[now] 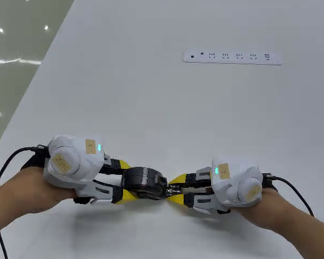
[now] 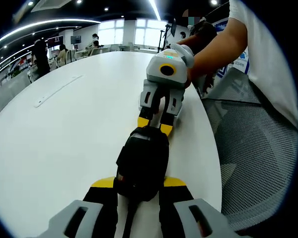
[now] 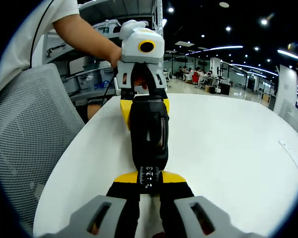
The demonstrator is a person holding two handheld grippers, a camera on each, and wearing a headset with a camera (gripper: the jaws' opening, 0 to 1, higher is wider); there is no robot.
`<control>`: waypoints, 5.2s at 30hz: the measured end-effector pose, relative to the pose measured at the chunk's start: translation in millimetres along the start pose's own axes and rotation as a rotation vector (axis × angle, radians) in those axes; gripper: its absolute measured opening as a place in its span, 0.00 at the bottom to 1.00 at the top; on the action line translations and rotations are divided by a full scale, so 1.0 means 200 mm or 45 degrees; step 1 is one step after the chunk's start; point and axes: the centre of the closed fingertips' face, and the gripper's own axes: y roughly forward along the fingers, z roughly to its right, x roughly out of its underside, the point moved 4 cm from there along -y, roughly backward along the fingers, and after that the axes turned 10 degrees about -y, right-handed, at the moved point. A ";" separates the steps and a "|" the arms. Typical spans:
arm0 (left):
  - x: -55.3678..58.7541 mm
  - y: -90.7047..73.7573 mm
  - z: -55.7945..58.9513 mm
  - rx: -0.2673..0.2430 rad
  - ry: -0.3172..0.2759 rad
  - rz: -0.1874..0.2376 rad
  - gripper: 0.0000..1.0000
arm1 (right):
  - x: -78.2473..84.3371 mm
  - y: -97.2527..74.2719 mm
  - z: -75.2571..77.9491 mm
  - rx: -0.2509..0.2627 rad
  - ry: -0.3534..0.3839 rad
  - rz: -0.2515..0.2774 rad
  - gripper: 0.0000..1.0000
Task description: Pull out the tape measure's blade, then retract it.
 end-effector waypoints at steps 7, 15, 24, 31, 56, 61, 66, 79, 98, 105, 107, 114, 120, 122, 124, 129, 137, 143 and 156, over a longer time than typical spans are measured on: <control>0.01 -0.01 0.00 0.000 0.011 -0.001 0.28 | 0.00 -0.02 0.01 -0.001 -0.022 -0.018 0.12; 0.01 -0.01 0.00 0.003 0.017 0.005 0.28 | 0.00 -0.04 0.01 -0.006 -0.027 -0.034 0.12; 0.01 -0.01 0.00 0.004 0.019 0.009 0.28 | 0.03 -0.13 0.01 0.007 -0.024 -0.063 0.12; 0.01 -0.01 0.00 0.002 0.025 0.007 0.28 | 0.06 -0.21 0.00 0.018 -0.021 -0.086 0.12; 0.02 -0.01 -0.01 0.004 0.031 0.001 0.28 | 0.17 -0.48 -0.03 0.056 0.020 -0.170 0.12; 0.02 -0.01 -0.01 0.004 0.029 0.000 0.28 | 0.19 -0.52 -0.03 0.056 0.021 -0.184 0.12; 0.02 -0.01 -0.01 0.004 0.031 -0.003 0.28 | 0.22 -0.57 -0.03 0.058 0.026 -0.200 0.12; 0.02 0.00 -0.01 0.006 0.029 -0.003 0.28 | 0.32 -0.75 -0.04 0.068 0.045 -0.277 0.12; 0.01 0.00 0.00 0.002 0.033 -0.005 0.28 | 0.41 -0.88 -0.08 0.089 0.088 -0.330 0.13; 0.01 0.00 0.00 -0.002 0.033 0.000 0.28 | 0.44 -0.93 -0.08 0.100 0.105 -0.346 0.13; 0.01 0.00 0.00 -0.002 0.031 0.001 0.28 | 0.45 -0.94 -0.08 0.098 0.114 -0.350 0.13; 0.00 0.00 0.00 0.000 0.034 0.003 0.28 | 0.49 -0.99 -0.08 0.108 0.131 -0.370 0.13; 0.00 0.00 0.01 0.000 0.030 0.003 0.28 | 0.51 -1.00 -0.09 0.121 0.150 -0.360 0.13; 0.00 0.01 0.01 0.000 0.034 0.003 0.28 | 0.52 -1.00 -0.10 0.123 0.153 -0.361 0.13; 0.00 0.01 0.01 -0.003 0.036 0.000 0.28 | 0.52 -0.99 -0.11 0.121 0.156 -0.364 0.13; 0.00 0.01 0.01 -0.017 0.024 0.003 0.28 | 0.52 -0.99 -0.10 0.123 0.171 -0.348 0.14; -0.01 0.01 0.01 -0.026 -0.020 0.013 0.29 | 0.49 -0.97 -0.10 0.099 0.189 -0.336 0.14; -0.01 0.01 0.01 -0.033 -0.039 0.012 0.30 | 0.48 -0.97 -0.10 0.097 0.191 -0.341 0.15; 0.00 0.01 0.01 -0.035 -0.037 0.011 0.31 | 0.47 -0.96 -0.11 0.111 0.237 -0.346 0.17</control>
